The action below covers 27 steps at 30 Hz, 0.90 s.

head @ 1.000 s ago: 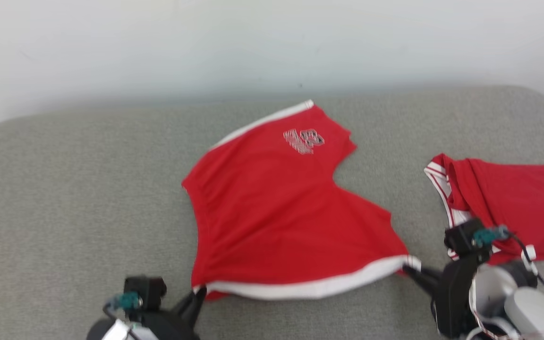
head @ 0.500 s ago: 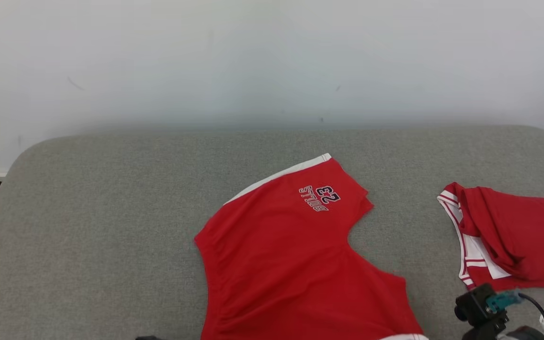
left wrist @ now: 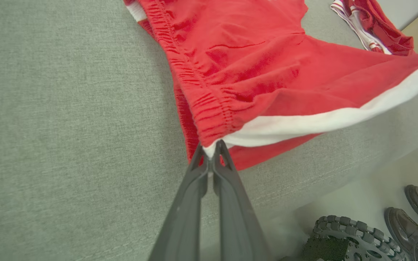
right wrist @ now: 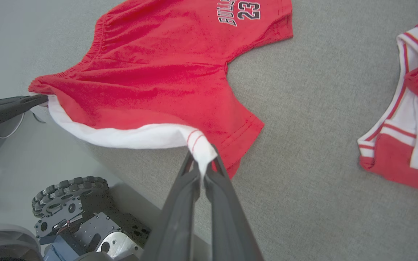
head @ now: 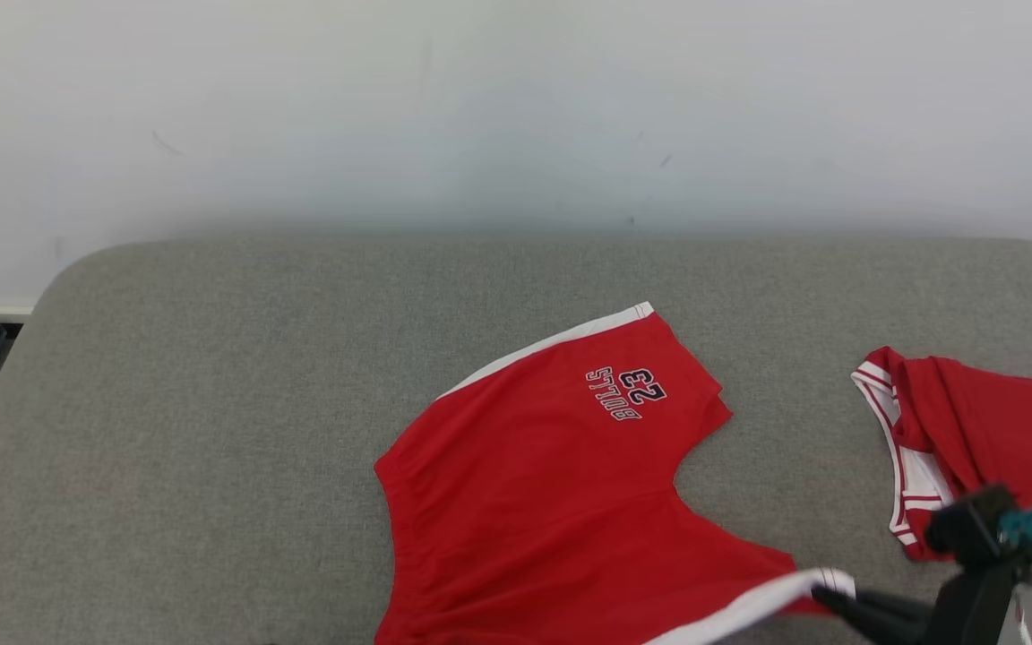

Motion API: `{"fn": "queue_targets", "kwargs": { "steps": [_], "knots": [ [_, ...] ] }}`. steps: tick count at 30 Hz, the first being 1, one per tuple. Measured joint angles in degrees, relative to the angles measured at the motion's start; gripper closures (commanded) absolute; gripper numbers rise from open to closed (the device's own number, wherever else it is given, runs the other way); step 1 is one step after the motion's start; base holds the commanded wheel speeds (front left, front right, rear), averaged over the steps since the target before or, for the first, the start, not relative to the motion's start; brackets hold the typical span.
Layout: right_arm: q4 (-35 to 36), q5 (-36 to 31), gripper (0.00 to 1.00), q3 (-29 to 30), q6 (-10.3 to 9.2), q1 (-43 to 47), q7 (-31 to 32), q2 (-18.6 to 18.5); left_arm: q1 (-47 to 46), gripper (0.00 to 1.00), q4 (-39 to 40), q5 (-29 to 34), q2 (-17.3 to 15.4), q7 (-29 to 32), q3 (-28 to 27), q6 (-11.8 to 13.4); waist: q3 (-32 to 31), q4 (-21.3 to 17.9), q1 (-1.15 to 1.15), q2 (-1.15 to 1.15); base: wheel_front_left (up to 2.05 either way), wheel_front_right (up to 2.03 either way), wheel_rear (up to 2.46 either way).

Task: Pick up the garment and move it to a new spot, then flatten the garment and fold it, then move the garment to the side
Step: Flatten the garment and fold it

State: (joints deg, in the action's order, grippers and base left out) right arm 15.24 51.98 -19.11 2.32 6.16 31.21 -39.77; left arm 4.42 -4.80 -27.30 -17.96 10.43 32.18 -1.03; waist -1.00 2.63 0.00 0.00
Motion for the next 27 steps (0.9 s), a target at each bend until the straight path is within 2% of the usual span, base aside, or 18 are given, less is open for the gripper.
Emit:
{"fn": "queue_targets", "kwargs": {
  "steps": [5, 9, 17, 27],
  "knots": [
    [1.0, 1.1, 1.0, 0.4, 0.73, -9.3, 3.7, -0.9, -1.0, 1.0, 2.7, -0.5, 0.1, 2.3, -0.3, 0.3, 1.6, 0.1, 0.01, 0.01, 0.0, 0.0, 0.0],
    [0.3, 1.9, 1.0, 0.1, 1.22, -16.0, 6.7, -0.9, -5.3, 1.0, 4.6, -0.5, 1.0, 4.6, -0.3, 0.5, 3.5, 0.4, 0.01, 0.01, 0.0, 0.0, 0.0],
    [-5.0, 1.8, 1.0, -0.2, 1.29, -25.9, 11.2, -1.2, -12.3, 1.0, 6.2, -0.5, 4.1, 8.7, -0.5, 2.2, 8.0, 2.1, 0.01, 0.01, 0.0, 0.0, 0.0],
    [-11.6, -0.9, 1.0, -0.8, 2.18, -38.2, 12.7, -0.6, -18.8, 1.0, 6.1, -0.5, 7.6, 10.4, -2.1, 4.1, 14.2, 5.4, 0.02, 0.01, 0.0, 0.0, 0.0]
  ]
}}
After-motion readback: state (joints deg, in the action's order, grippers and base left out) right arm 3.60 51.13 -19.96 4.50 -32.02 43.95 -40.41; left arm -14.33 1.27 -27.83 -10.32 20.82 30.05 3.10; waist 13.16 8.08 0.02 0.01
